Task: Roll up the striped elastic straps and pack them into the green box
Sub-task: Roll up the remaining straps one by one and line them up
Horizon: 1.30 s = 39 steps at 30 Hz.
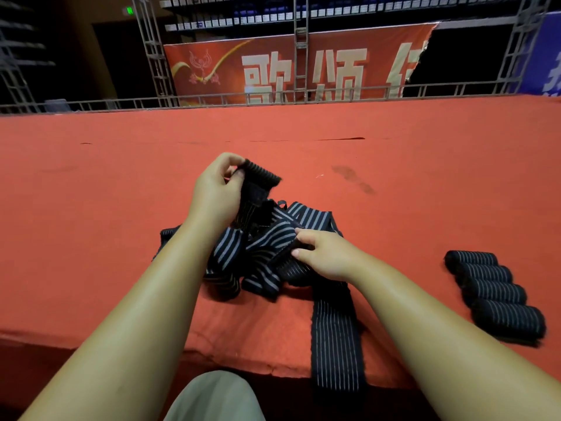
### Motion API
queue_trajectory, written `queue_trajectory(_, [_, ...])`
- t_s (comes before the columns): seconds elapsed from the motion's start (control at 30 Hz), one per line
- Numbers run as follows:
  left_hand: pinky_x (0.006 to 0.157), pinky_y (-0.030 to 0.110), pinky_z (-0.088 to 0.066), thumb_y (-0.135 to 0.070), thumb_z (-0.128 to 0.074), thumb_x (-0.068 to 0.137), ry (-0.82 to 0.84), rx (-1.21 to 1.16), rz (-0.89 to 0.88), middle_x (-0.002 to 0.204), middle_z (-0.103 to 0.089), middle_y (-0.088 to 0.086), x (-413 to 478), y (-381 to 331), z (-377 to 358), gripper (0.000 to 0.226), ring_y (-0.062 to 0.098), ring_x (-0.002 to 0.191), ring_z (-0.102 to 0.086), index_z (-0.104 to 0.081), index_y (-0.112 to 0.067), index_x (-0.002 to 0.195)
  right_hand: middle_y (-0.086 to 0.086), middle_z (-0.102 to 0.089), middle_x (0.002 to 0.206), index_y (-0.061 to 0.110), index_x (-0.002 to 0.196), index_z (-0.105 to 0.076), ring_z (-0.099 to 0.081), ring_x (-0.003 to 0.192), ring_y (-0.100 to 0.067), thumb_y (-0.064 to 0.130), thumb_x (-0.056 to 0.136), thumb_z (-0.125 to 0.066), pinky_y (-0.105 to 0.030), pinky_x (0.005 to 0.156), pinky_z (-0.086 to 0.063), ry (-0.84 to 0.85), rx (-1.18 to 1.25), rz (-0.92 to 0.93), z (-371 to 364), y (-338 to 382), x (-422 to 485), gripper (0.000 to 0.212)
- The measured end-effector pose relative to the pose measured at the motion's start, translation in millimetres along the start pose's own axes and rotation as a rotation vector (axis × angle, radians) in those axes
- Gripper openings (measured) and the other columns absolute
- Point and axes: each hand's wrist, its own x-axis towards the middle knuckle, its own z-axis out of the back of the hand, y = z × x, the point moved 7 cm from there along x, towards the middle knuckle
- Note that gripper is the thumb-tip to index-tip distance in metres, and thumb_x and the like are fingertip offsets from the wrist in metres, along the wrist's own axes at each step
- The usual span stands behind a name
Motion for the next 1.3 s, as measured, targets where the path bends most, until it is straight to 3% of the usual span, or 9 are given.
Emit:
queue_trajectory(0.07, [0.061, 0.012, -0.050, -0.011, -0.057, 0.110, -0.027, -0.043, -0.038, 0.091, -0.064, -0.011, 5, -17, 5, 0.020, 0.001, 0.072, -0.063, -0.067, -0.028, 0.113, 0.011, -0.060, 0.152, 0.023, 0.133, -0.070, -0.053, 0.141, -0.012, 0.032, 0.105, -0.065, -0.027, 0.112, -0.039, -0.002, 0.005, 0.008, 3, -1, 1, 0.030])
queue_trajectory(0.17, [0.057, 0.013, -0.049, -0.008, -0.055, 0.111, -0.004, -0.113, -0.055, 0.087, -0.064, -0.011, 8, -40, 7, 0.025, -0.008, 0.059, -0.060, -0.068, -0.028, 0.118, 0.008, -0.065, 0.136, 0.019, 0.120, -0.073, -0.061, 0.125, -0.015, 0.033, 0.103, -0.068, -0.036, 0.109, -0.047, -0.076, 0.028, 0.042, 18, 4, 2, 0.023])
queue_trajectory(0.3, [0.058, 0.019, -0.053, -0.007, -0.054, 0.111, 0.028, -0.183, -0.095, 0.088, -0.064, -0.008, 7, -69, 11, 0.032, -0.003, 0.061, -0.063, -0.070, -0.030, 0.127, 0.005, -0.068, 0.132, 0.016, 0.124, -0.075, -0.068, 0.106, -0.014, 0.016, 0.103, -0.069, -0.025, 0.082, -0.050, -0.139, 0.418, 0.087, 51, 22, -9, 0.022])
queue_trajectory(0.43, [0.062, 0.016, -0.053, -0.006, -0.053, 0.112, 0.102, -0.227, -0.130, 0.091, -0.063, -0.003, -1, -98, 9, 0.042, 0.000, 0.071, -0.067, -0.069, -0.038, 0.134, -0.003, -0.075, 0.126, 0.017, 0.130, -0.075, -0.069, 0.110, -0.013, 0.013, 0.099, -0.071, -0.029, 0.098, -0.050, -0.164, 0.846, 0.164, 94, 46, -25, 0.031])
queue_trajectory(0.53, [0.084, 0.031, -0.056, -0.010, -0.055, 0.110, 0.189, -0.187, -0.192, 0.092, -0.062, 0.001, -10, -115, 1, 0.053, 0.020, 0.087, -0.066, -0.065, -0.054, 0.138, -0.012, -0.073, 0.130, 0.015, 0.125, -0.076, -0.063, 0.118, -0.025, 0.019, 0.097, -0.067, -0.041, 0.104, -0.041, -0.150, 1.019, 0.257, 121, 63, -37, 0.030])
queue_trajectory(0.83, [0.098, 0.038, -0.053, -0.001, -0.064, 0.101, 0.485, -0.320, -0.177, 0.090, -0.062, -0.003, -54, -137, -44, 0.053, 0.012, 0.095, -0.067, -0.060, -0.027, 0.148, -0.022, -0.065, 0.142, 0.014, 0.133, -0.073, -0.058, 0.113, -0.030, 0.019, 0.103, -0.065, -0.043, 0.093, -0.040, -0.326, 1.110, 0.123, 154, 42, -71, 0.032])
queue_trajectory(1.0, [0.110, 0.067, -0.047, -0.026, -0.078, 0.085, 0.568, -0.308, -0.062, 0.097, -0.065, -0.003, -61, -120, -64, 0.081, 0.026, 0.100, -0.067, -0.044, -0.030, 0.159, -0.011, -0.078, 0.120, 0.010, 0.126, -0.076, -0.070, 0.103, -0.023, 0.013, 0.105, -0.062, -0.036, 0.086, -0.051, -0.383, 1.023, 0.080, 161, 29, -91, 0.025])
queue_trajectory(1.2, [0.076, 0.040, -0.062, -0.016, -0.069, 0.102, 0.460, -0.670, 0.316, 0.116, -0.076, 0.013, -65, -114, -83, 0.052, 0.025, 0.086, -0.078, -0.050, -0.006, 0.150, -0.016, -0.078, 0.122, 0.012, 0.117, -0.081, -0.070, 0.104, -0.022, 0.019, 0.096, -0.071, -0.044, 0.095, -0.049, -0.354, 0.807, 0.114, 160, 18, -105, 0.025])
queue_trajectory(1.3, [0.078, 0.039, -0.062, -0.020, -0.072, 0.103, 0.403, -0.673, 0.323, 0.125, -0.076, 0.016, -59, -119, -87, 0.055, 0.027, 0.094, -0.078, -0.050, -0.002, 0.149, -0.018, -0.079, 0.116, 0.018, 0.111, -0.084, -0.067, 0.097, -0.021, 0.028, 0.089, -0.074, -0.044, 0.094, -0.046, -0.345, 0.728, 0.098, 157, 16, -110, 0.026])
